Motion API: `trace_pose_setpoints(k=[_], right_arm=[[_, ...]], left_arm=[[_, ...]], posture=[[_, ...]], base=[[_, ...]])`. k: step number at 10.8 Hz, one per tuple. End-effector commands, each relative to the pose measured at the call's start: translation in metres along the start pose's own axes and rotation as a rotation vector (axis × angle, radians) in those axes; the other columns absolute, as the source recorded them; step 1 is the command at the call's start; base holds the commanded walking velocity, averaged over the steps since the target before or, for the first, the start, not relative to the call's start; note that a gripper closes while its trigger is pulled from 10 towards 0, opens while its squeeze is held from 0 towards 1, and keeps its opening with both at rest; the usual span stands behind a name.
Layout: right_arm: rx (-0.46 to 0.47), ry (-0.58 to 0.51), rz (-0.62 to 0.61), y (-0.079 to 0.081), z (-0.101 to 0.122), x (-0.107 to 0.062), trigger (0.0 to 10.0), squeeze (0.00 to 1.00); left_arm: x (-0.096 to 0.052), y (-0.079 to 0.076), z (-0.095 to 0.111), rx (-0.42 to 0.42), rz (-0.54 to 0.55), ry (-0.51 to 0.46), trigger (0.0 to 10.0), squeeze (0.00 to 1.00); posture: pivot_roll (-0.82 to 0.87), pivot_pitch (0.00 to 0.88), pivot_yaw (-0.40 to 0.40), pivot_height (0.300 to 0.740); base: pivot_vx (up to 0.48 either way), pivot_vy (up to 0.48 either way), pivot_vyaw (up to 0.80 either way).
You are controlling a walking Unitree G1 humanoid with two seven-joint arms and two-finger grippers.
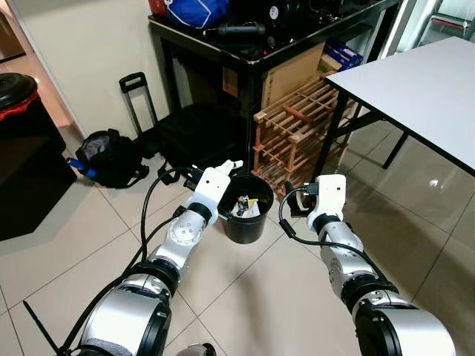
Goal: Picking trash to rubbish bin
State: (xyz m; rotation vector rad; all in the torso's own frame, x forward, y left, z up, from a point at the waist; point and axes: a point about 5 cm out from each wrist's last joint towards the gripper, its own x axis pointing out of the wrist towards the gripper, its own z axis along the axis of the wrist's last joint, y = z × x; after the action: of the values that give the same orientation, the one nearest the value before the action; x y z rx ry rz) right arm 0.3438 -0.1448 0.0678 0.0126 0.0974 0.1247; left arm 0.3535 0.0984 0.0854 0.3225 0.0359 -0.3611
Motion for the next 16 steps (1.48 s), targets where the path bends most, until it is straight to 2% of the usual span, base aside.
trace_pose_setpoints(k=[1,4,16], right_arm=[[0.006,0.008,-0.003,0.000,-0.001,0.000,10.0,0.00],[0.013,0.021,-0.004,0.002,-0.006,-0.003,10.0,0.00],[0.027,0.030,-0.002,0.005,-0.009,-0.003,10.0,0.00]], left_arm=[[0.000,0.000,-0.001,-0.003,0.001,0.011,10.0,0.00],[-0.004,-0.004,-0.009,-0.020,0.005,0.033,10.0,0.00],[-0.005,-0.005,-0.011,-0.045,0.025,0.045,10.0,0.00]], posture=[[-0.07,0.030,0.085,0.740],[-0.07,0.026,0.084,0.740],[-0.07,0.044,0.083,0.740]], base=[[0.000,0.000,0.00],[0.000,0.000,0.00],[0.000,0.000,0.00]])
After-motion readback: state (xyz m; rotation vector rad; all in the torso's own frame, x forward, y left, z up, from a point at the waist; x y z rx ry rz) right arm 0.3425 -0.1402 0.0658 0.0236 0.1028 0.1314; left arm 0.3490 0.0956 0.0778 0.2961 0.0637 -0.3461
